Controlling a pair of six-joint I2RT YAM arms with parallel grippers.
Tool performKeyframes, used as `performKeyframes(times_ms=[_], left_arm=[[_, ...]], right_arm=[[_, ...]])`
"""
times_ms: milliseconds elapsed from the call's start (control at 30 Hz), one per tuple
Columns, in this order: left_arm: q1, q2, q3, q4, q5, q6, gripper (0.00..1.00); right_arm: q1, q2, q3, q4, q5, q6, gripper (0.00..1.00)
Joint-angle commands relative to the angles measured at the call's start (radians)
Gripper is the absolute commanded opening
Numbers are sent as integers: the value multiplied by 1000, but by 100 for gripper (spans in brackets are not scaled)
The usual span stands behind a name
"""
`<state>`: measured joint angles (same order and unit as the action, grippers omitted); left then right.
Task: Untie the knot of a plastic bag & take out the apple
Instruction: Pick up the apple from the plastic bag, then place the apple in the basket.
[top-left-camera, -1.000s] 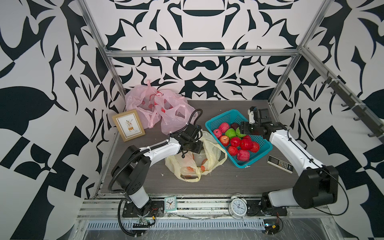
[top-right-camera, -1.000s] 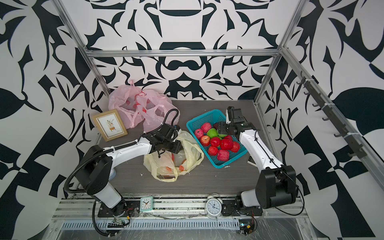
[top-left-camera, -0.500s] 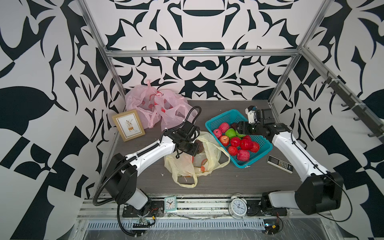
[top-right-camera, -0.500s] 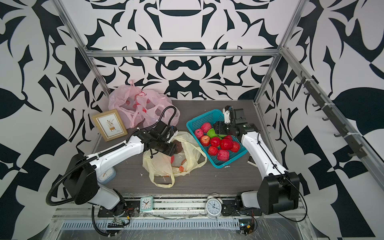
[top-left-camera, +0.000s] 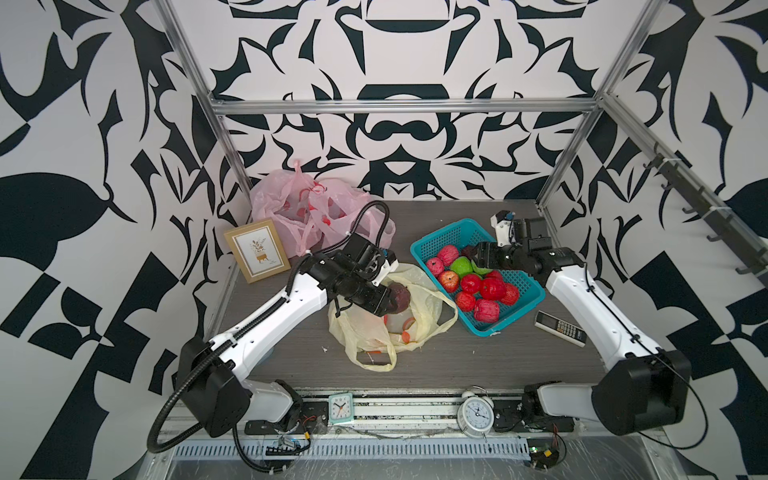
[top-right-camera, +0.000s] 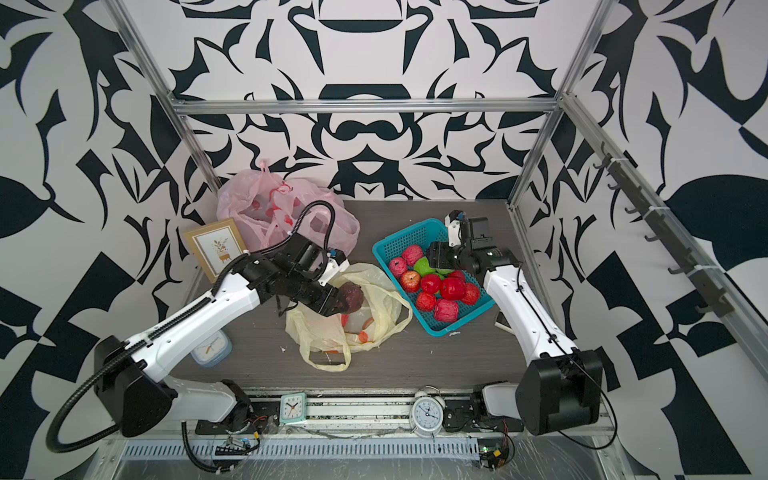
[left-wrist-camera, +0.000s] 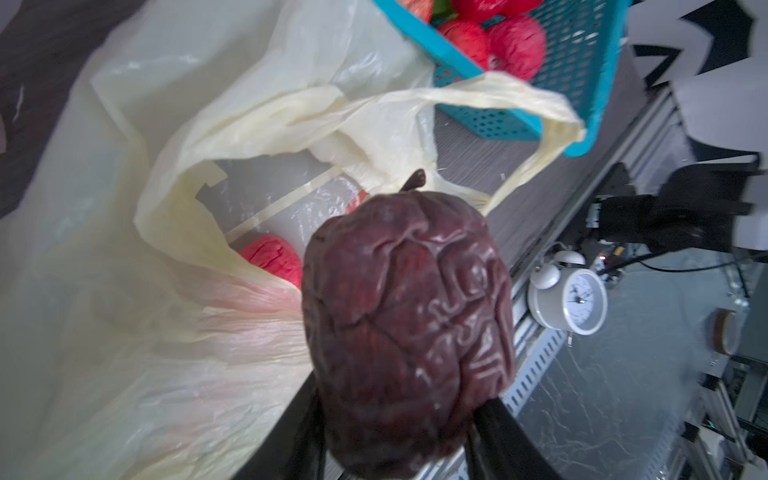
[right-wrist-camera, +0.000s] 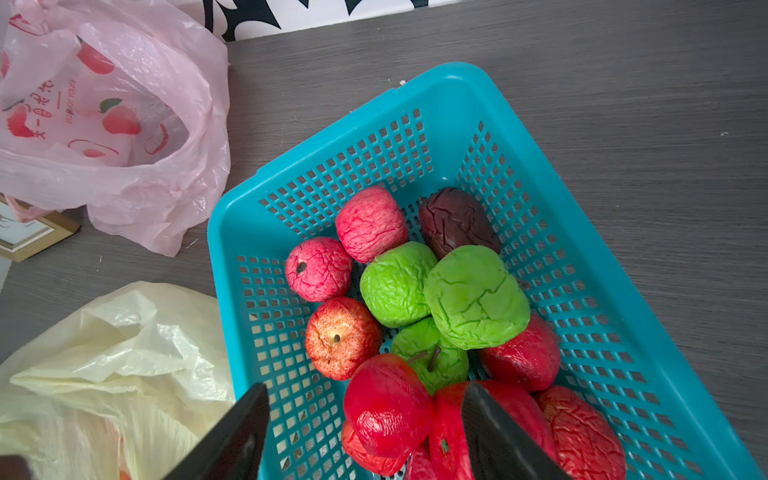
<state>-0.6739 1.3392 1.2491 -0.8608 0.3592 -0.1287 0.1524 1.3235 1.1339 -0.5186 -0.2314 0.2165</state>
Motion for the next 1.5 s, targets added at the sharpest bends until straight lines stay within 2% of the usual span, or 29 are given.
performKeyframes(times_ms=[0, 167, 367, 467, 633, 867, 1067, 1200, 1467], left_arm=[[16, -47, 66, -12, 173, 27, 50], [17, -1, 145, 129, 200, 7, 51], [13, 181, 284, 217, 113, -9, 50], [8, 293, 378, 224, 88, 2, 51], [6, 506, 563, 162, -34, 26, 51], [-18, 769, 806, 101, -62, 40, 51], [-60, 883, 912, 90, -77, 41, 51], [-85, 948, 986, -7, -120, 63, 51], [-95, 1003, 991, -24, -160, 69, 53]], right_arm=[[3, -6, 12, 34, 7, 29, 76], [8, -7, -3, 60, 9, 48, 76], [12, -12, -9, 24, 56, 30, 76], [12, -18, -10, 5, 76, 23, 76], [15, -55, -36, 1, 106, 31, 76], [19, -74, -51, -3, 100, 37, 76], [24, -73, -51, -4, 104, 39, 76], [26, -76, -54, -5, 107, 37, 76], [27, -84, -63, -3, 97, 44, 76]])
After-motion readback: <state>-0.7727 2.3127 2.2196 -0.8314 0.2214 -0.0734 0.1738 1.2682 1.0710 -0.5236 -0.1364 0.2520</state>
